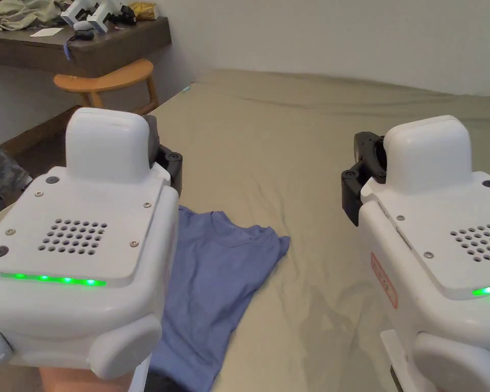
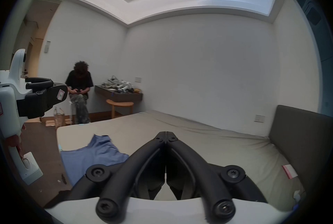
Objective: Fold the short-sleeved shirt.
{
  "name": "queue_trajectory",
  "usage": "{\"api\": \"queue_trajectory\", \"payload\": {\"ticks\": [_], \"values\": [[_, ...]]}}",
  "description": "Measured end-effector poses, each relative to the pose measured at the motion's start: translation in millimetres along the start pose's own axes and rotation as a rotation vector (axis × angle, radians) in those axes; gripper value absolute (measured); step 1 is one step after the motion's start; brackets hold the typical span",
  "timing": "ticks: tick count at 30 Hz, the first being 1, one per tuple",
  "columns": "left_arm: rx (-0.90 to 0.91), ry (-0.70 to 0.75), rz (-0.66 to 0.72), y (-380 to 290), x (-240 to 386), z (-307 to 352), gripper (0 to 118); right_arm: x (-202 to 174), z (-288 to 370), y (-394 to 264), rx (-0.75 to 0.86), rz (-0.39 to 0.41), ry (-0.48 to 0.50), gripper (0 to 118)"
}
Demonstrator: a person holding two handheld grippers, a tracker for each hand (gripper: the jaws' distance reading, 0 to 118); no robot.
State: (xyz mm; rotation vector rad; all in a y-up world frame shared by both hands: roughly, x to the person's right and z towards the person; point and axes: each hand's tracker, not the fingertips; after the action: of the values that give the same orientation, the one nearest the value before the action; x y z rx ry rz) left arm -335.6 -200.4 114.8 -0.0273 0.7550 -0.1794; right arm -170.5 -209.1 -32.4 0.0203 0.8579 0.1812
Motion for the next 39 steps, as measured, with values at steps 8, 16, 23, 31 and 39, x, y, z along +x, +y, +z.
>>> {"api": "queue_trajectory", "payload": {"ticks": [8, 16, 23, 31, 39], "values": [[-0.056, 0.111, 0.012, -20.0, -35.0, 7.8, 0, -55.1, -20.5, 6.7, -0.001, 0.008, 0.137, 1], [-0.107, 0.102, 0.006, -38.5, -38.1, -7.6, 0, -66.3, -30.0, 3.9, -0.008, 0.046, 0.175, 1], [-0.343, -0.002, 0.016, -85.6, -36.3, -64.8, 0, -51.5, -49.2, -15.2, -0.061, 0.066, 0.153, 1], [-0.712, -0.126, 0.070, -197.2, -21.1, -158.1, 0, -25.3, -76.3, -44.8, -0.165, 0.072, 0.135, 1], [-0.965, -0.179, 0.064, -290.4, -3.1, -230.2, 7, -0.1, -97.8, -71.6, -0.243, 0.073, 0.084, 1]]}}
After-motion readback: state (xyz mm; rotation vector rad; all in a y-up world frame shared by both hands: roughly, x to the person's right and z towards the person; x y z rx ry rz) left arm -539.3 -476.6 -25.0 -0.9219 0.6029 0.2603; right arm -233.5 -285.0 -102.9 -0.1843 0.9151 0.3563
